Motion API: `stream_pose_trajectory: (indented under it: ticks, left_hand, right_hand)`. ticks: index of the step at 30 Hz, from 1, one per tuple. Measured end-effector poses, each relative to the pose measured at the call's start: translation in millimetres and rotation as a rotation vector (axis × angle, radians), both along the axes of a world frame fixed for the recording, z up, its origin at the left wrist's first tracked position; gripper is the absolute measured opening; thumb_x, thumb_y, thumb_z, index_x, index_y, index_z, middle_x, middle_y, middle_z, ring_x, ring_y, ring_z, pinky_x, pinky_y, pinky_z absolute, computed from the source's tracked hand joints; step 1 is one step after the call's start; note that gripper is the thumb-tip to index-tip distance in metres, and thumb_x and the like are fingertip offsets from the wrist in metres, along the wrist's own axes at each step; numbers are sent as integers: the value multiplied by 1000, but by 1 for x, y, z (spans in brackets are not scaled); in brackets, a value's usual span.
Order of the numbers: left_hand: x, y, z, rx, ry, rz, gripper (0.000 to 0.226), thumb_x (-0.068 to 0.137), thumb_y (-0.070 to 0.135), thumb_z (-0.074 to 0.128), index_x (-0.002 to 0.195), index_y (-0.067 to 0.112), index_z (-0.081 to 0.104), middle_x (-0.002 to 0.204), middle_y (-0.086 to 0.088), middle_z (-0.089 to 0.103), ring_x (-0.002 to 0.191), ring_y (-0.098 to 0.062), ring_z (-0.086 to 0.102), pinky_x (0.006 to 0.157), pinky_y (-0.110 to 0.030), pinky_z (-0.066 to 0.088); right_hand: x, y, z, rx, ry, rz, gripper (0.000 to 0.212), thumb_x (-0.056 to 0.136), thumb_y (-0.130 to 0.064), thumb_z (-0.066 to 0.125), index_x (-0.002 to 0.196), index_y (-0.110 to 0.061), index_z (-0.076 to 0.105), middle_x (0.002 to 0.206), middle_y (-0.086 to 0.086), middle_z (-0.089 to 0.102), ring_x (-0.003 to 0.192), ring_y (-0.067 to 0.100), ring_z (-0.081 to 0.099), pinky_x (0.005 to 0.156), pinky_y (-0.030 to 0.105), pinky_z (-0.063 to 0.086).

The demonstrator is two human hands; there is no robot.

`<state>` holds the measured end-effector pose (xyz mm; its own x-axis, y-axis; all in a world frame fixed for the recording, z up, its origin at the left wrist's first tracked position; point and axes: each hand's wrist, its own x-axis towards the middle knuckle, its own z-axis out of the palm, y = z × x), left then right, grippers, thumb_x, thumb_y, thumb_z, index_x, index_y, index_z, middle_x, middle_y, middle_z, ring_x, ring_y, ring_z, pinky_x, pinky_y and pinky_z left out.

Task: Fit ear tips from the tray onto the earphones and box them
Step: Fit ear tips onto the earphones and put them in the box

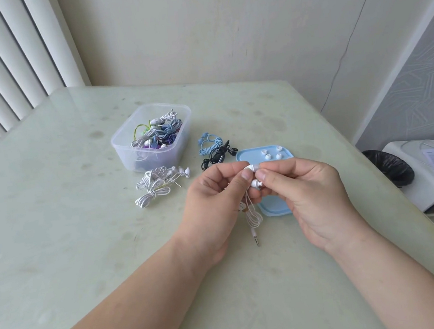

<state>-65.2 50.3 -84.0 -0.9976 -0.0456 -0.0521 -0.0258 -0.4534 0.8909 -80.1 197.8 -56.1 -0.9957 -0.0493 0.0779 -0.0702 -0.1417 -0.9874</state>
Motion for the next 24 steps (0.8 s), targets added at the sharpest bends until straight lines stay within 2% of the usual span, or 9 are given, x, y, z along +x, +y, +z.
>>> stream_pose_trajectory:
  ticks: [3, 6, 10, 13, 15, 18, 21, 24]
  left_hand:
    - [0, -2, 1, 9, 6, -20, 20, 98, 8, 67, 114, -4, 68, 92, -16, 71, 71, -20, 65, 82, -38, 59]
    - [-1, -2, 1, 6, 0, -25, 21, 98, 8, 67, 116, -4, 67, 91, -16, 71, 70, -19, 65, 78, -36, 57]
    - [-2, -2, 1, 1, -7, -40, 18, 97, 6, 67, 114, 0, 69, 93, -15, 72, 74, -21, 66, 91, -47, 52]
    - [-2, -4, 2, 26, -13, -52, 17, 94, 2, 69, 111, 3, 71, 90, -12, 73, 76, -23, 68, 92, -49, 48]
    - [-2, -3, 4, 41, -16, -63, 19, 92, 1, 69, 112, 2, 70, 90, -13, 73, 77, -25, 69, 92, -48, 47]
    - [-2, -3, 6, 66, -27, -71, 23, 90, -1, 69, 114, -1, 68, 92, -14, 73, 78, -26, 73, 95, -48, 50]
    - [-2, -2, 7, 72, -37, -71, 23, 90, -3, 69, 113, -1, 67, 93, -15, 74, 81, -27, 74, 96, -47, 52]
    - [-1, -2, 7, 68, -44, -71, 25, 89, -2, 69, 114, -1, 67, 93, -16, 75, 81, -28, 74, 96, -49, 51]
  right_hand:
    - [0, 0, -1, -41, -27, -3, 12, 85, 4, 73, 96, 2, 78, 88, 26, 75, 72, 37, 71, 85, 49, 60]
    - [-1, 2, -2, -39, -34, 7, 10, 87, 1, 72, 96, 3, 77, 86, 25, 74, 71, 37, 71, 79, 45, 59]
    - [-5, 7, 2, 13, -28, 28, 14, 94, -5, 67, 91, 2, 79, 86, 26, 74, 73, 35, 70, 73, 41, 58]
    - [-12, 16, 6, 98, -30, -65, 13, 93, -12, 70, 88, -4, 79, 87, 18, 75, 72, 26, 67, 66, 37, 55]
    - [-20, 28, 4, 268, 3, -181, 8, 92, -16, 72, 88, -13, 79, 84, 9, 76, 66, 17, 65, 60, 31, 51]
    - [-30, 43, -4, 615, 60, -254, 10, 91, -17, 72, 90, -26, 76, 79, -7, 72, 66, 7, 63, 63, 20, 47]
    - [-30, 44, -10, 811, 106, -205, 16, 93, -12, 66, 85, -21, 77, 71, -9, 65, 55, 0, 53, 54, 8, 39]
    - [-29, 45, -9, 919, 155, -228, 18, 92, -8, 63, 84, -17, 76, 78, -2, 65, 62, 4, 55, 54, 8, 39]
